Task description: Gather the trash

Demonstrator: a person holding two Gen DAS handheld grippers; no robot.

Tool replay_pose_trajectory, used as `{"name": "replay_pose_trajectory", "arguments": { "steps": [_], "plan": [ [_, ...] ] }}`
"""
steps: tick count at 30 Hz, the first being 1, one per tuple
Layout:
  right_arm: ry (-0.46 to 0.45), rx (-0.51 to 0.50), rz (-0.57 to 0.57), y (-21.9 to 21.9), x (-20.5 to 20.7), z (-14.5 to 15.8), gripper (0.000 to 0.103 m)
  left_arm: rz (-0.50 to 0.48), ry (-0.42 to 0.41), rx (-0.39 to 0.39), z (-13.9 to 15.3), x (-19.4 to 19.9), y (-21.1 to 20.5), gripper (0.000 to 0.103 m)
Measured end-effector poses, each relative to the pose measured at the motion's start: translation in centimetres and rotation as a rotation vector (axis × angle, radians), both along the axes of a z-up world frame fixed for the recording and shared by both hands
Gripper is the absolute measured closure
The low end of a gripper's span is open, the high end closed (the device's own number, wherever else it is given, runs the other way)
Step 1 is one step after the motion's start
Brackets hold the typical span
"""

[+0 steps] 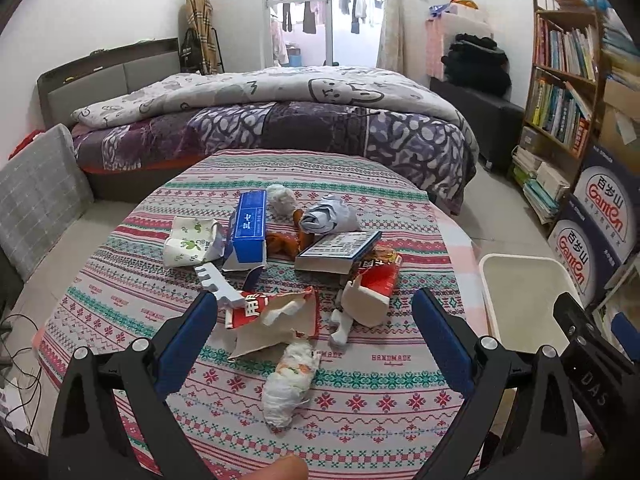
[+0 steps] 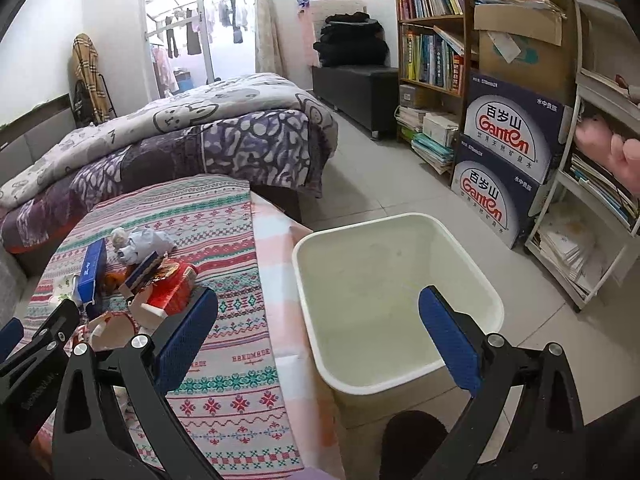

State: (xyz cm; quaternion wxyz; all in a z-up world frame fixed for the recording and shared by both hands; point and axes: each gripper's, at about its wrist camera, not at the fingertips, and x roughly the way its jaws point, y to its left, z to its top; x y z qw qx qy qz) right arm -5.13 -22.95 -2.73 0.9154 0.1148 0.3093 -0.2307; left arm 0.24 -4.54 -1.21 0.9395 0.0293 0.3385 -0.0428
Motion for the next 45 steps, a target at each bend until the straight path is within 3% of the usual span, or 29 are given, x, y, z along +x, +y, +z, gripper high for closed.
{"name": "replay_pose_trajectory", "arguments": {
  "steps": [28, 34, 38, 40, 45],
  "plan": [
    [0.010, 0.022, 0.000, -0.5, -0.1, -0.3, 0.007, -0.017, 0.019, -0.007, -0.4, 0.2, -0.5, 0.008],
    [0.070, 0.192, 0.046, -0.6, 1.5, 0.7, 0.007, 0.007, 0.147, -0.035, 0.4, 3.0, 1.4, 0.008],
    [0.143, 0.219, 0.145, 0.6, 3.7, 2.3, 0.007, 0.056, 0.375, -0.079, -0.3, 7.7, 5.4, 0.008],
    [0.167, 0.223, 0.190, 1.2, 4.8, 3.0, 0.007, 0.110, 0.522, -0.169, -1.8, 10.3, 8.8, 0.008],
    [0.253, 0.301, 0.289, 2.3, 8.2, 2.2, 0.007, 0.201, 0.672, -0.235, -4.8, 14.1, 13.2, 0.009]
  ]
}}
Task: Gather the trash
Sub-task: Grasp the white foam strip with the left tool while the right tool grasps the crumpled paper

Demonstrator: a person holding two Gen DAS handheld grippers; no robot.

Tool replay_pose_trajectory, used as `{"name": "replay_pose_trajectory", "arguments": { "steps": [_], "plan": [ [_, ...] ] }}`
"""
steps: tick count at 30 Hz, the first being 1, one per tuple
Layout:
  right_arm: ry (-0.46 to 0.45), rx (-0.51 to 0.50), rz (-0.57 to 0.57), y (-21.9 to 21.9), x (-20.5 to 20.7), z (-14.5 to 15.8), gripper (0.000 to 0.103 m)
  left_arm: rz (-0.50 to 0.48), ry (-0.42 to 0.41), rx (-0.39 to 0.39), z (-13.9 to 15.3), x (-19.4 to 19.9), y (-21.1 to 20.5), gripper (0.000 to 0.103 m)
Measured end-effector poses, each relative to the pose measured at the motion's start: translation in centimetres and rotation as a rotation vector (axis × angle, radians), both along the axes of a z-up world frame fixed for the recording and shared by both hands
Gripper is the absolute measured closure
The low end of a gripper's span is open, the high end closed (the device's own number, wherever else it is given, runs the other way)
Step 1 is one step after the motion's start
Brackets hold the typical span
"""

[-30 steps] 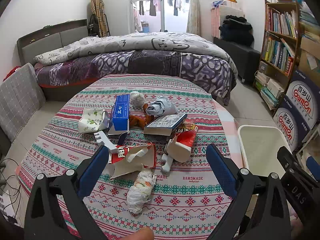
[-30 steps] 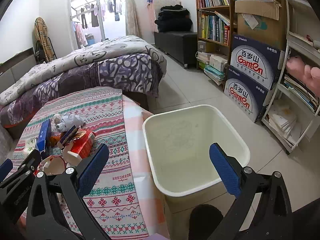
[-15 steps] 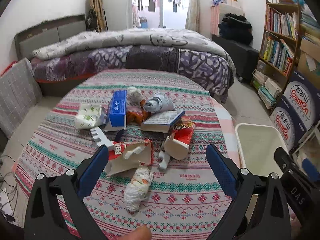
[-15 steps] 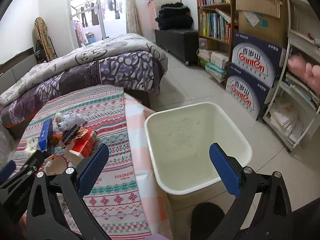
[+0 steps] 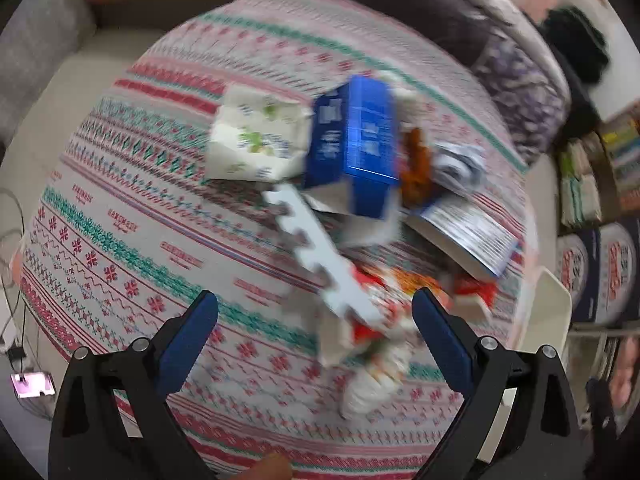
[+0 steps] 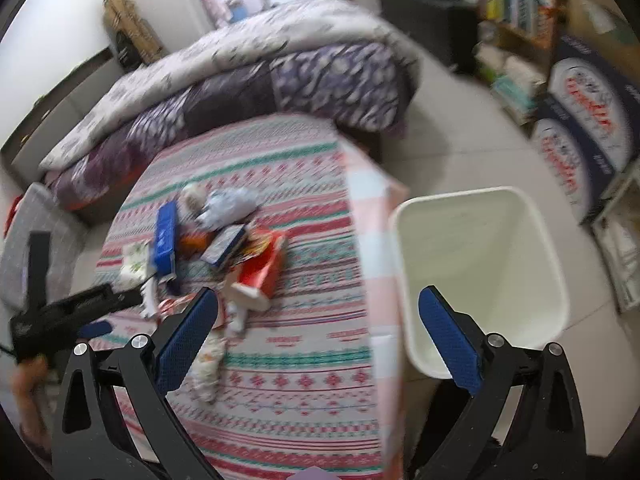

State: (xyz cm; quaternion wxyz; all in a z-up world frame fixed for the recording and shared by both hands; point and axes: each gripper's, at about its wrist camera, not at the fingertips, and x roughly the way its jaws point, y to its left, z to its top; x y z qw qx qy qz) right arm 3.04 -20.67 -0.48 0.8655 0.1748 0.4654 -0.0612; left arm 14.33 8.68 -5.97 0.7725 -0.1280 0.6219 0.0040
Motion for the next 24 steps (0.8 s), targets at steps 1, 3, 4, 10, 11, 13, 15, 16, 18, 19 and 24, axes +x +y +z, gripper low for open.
{"name": "replay_pose_trajectory", "arguments": {
  "steps": [1, 3, 4, 10, 11, 13, 15, 16, 18, 19, 24],
  "plan": [
    [0.008, 0.004, 0.010, 0.3, 0.5, -0.6, 0.007, 0.012, 0.026, -0.031, -0.8, 0.5, 0.4, 0.012],
    [0.019, -0.002, 0.020, 0.9, 1.2, -1.6, 0.007, 0.022, 0.077, -0.099, -2.3, 1.1, 0.5, 0.017],
    [0.024, 0.006, 0.025, 1.2, 1.5, -2.3, 0.007, 0.023, 0.097, -0.122, -2.8, 1.2, 0.3, 0.021],
    [0.093, 0.135, 0.054, 2.1, 3.1, -5.6, 0.009, 0.026, 0.135, -0.122, -4.7, 2.9, -0.9, 0.054],
    [0.099, 0.138, 0.070, 2.4, 3.2, -5.8, 0.010, 0.020, 0.125, -0.114, -4.4, 3.1, -1.0, 0.060],
    [0.112, 0.116, 0.102, 3.5, 3.3, -6.2, 0.011, -0.005, 0.100, -0.099, -3.8, 3.3, -0.9, 0.073],
    [0.139, 0.130, 0.132, 4.6, 3.2, -6.9, 0.012, -0.042, 0.048, -0.084, -2.3, 2.9, -0.9, 0.077],
    [0.164, 0.147, 0.146, 5.3, 3.1, -7.4, 0.013, -0.065, 0.017, -0.087, -1.2, 2.4, -1.0, 0.084],
    [0.205, 0.170, 0.175, 6.8, 2.7, -8.4, 0.015, -0.103, -0.023, -0.100, 0.2, 1.6, -1.2, 0.084],
    [0.222, 0.175, 0.196, 7.8, 2.6, -8.9, 0.015, -0.125, -0.043, -0.109, 1.0, 1.1, -1.3, 0.084],
    [0.257, 0.139, 0.282, 12.0, 2.2, -10.0, 0.018, -0.207, -0.154, -0.103, 4.7, -1.5, -1.2, 0.084]
  ]
}}
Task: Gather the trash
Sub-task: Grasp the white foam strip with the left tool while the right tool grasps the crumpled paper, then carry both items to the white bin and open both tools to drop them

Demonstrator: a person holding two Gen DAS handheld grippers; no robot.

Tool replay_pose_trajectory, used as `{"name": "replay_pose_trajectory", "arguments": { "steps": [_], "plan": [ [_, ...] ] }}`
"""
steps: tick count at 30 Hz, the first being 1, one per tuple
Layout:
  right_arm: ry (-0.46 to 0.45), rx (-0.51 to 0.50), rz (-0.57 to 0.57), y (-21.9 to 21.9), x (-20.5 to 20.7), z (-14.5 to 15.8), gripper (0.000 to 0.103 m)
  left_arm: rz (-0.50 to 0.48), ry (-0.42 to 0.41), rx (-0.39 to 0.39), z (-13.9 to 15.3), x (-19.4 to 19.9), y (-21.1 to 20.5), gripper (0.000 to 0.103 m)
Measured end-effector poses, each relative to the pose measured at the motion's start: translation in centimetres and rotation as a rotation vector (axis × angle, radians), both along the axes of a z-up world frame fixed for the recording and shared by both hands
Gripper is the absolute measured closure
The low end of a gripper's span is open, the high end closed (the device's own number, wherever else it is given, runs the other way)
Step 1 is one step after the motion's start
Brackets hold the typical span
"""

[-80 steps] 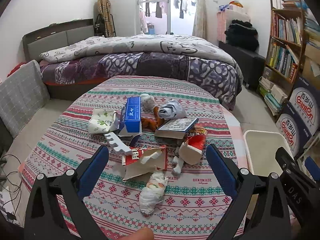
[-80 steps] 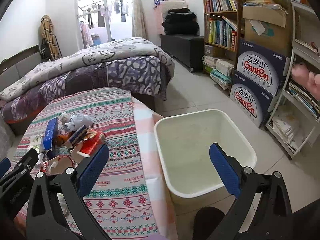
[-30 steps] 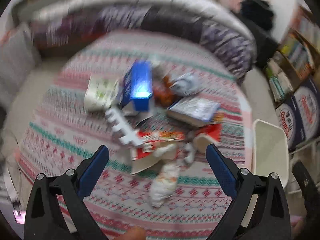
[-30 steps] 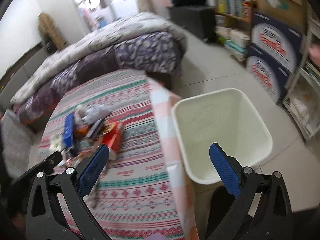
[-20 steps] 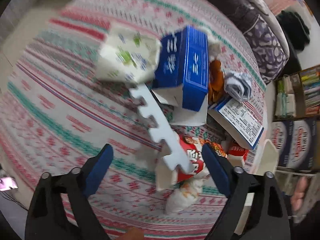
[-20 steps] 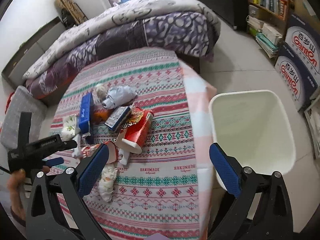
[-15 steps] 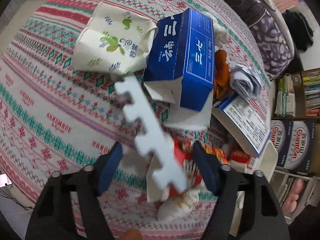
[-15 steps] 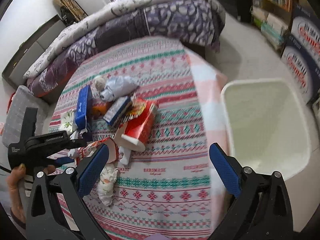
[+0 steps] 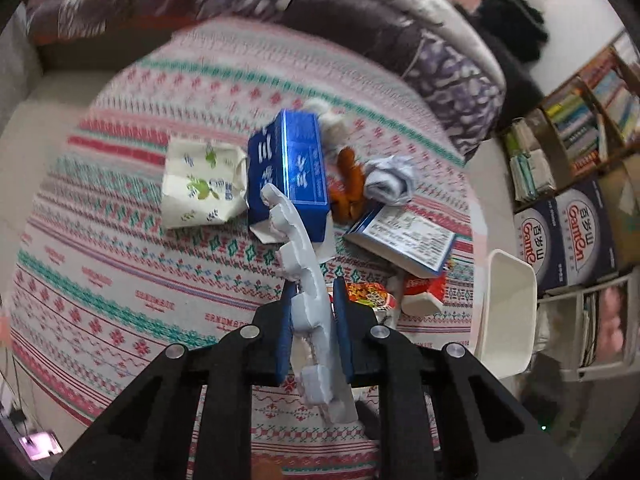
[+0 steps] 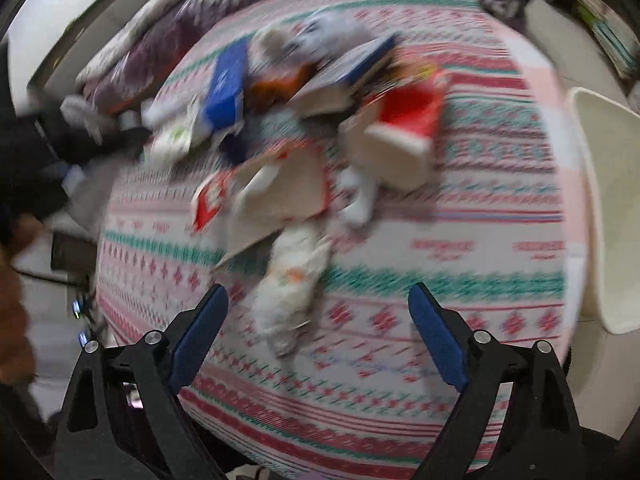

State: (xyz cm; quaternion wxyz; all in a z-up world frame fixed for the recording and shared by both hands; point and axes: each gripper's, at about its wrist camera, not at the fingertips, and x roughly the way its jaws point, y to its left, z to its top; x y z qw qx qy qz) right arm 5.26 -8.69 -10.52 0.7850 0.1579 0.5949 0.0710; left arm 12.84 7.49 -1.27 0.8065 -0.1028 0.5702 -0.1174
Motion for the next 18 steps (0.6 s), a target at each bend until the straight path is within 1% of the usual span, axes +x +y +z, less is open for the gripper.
{"name": "replay_pose_trajectory", "arguments": {
  "steps": [2, 4, 6, 8, 9, 10, 13, 18],
  "plan": [
    [0.011, -0.035, 0.011, 1.0, 0.2, -0.6, 0.023, -0.012, -0.020, -0.007, 0.7, -0.3, -0.1, 0.084],
    [0.027, -0.048, 0.015, 1.5, 0.5, -1.2, 0.034, -0.022, -0.040, 0.002, 1.3, -0.5, -0.1, 0.084],
    [0.038, -0.059, 0.020, 1.8, 1.1, -1.7, 0.042, -0.030, -0.058, 0.022, 1.2, -0.7, -0.6, 0.084],
    [0.017, -0.074, 0.026, 1.9, 1.3, -1.5, 0.052, -0.041, -0.063, 0.022, 1.1, -0.6, -0.6, 0.084],
    [0.020, -0.052, 0.036, 1.8, 1.5, -1.5, 0.064, -0.046, -0.066, 0.020, 1.1, -0.5, -0.7, 0.084],
    [0.023, -0.033, 0.037, 1.6, 1.5, -1.5, 0.071, -0.051, -0.073, 0.020, 1.2, -0.6, -0.7, 0.084],
    [0.002, -0.045, 0.026, 1.2, 1.3, -1.1, 0.072, -0.055, -0.091, 0.017, 1.6, -0.6, -0.9, 0.084],
    [-0.031, -0.018, 0.002, -0.4, 0.5, 0.2, 0.073, -0.067, -0.107, -0.009, 2.0, -0.6, -1.3, 0.084]
  ]
}}
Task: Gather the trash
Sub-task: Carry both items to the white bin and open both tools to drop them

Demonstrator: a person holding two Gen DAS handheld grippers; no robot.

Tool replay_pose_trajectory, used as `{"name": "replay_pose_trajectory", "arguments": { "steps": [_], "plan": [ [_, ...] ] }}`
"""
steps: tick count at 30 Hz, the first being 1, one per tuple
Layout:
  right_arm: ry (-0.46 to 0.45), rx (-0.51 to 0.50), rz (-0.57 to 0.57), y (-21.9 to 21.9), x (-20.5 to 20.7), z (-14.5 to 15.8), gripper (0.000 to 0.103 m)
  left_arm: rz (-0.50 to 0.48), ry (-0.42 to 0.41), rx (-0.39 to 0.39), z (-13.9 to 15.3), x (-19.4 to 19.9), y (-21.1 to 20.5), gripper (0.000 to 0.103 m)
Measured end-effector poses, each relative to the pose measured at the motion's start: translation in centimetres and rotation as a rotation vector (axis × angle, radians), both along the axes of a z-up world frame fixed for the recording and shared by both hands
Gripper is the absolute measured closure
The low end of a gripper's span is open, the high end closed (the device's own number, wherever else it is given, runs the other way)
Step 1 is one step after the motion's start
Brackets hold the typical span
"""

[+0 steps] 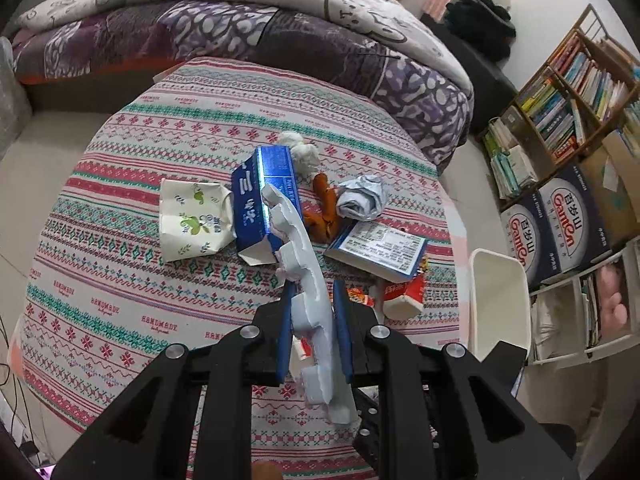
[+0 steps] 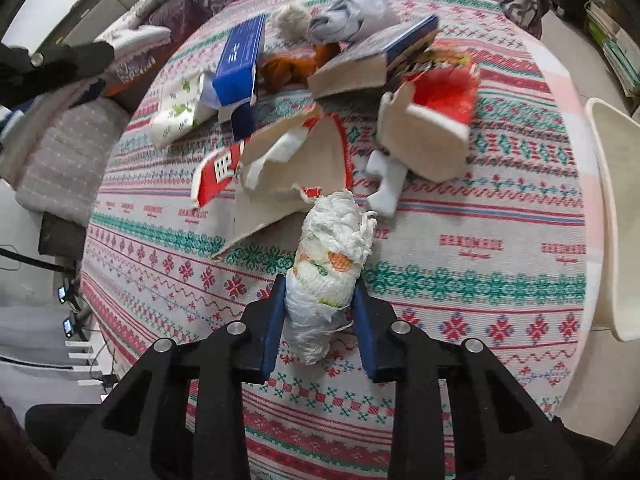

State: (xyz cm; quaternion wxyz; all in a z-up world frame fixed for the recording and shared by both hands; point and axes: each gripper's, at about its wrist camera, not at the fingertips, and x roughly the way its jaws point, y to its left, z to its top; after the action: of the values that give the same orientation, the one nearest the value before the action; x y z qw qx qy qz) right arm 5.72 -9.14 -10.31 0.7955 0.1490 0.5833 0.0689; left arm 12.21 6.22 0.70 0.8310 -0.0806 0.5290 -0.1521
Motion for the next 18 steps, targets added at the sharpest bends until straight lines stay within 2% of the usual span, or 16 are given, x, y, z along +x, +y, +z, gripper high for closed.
{"name": "replay_pose_trajectory", "arguments": {
  "steps": [8, 12, 18],
  "plan": [
    [-0.098, 0.031, -0.093, -4.2, -1.3, 3.3, 0.073, -0.039, -0.034, -0.028, 0.8, -0.2, -2.0, 0.084],
    [-0.153, 0.008, -0.173, -6.9, -1.6, 4.7, 0.072, -0.066, -0.056, -0.034, 1.1, -0.3, -3.6, 0.084],
    [-0.195, -0.014, -0.299, -10.3, -1.4, 5.3, 0.072, -0.130, -0.106, -0.036, 1.4, -0.8, -6.7, 0.084]
  ]
}}
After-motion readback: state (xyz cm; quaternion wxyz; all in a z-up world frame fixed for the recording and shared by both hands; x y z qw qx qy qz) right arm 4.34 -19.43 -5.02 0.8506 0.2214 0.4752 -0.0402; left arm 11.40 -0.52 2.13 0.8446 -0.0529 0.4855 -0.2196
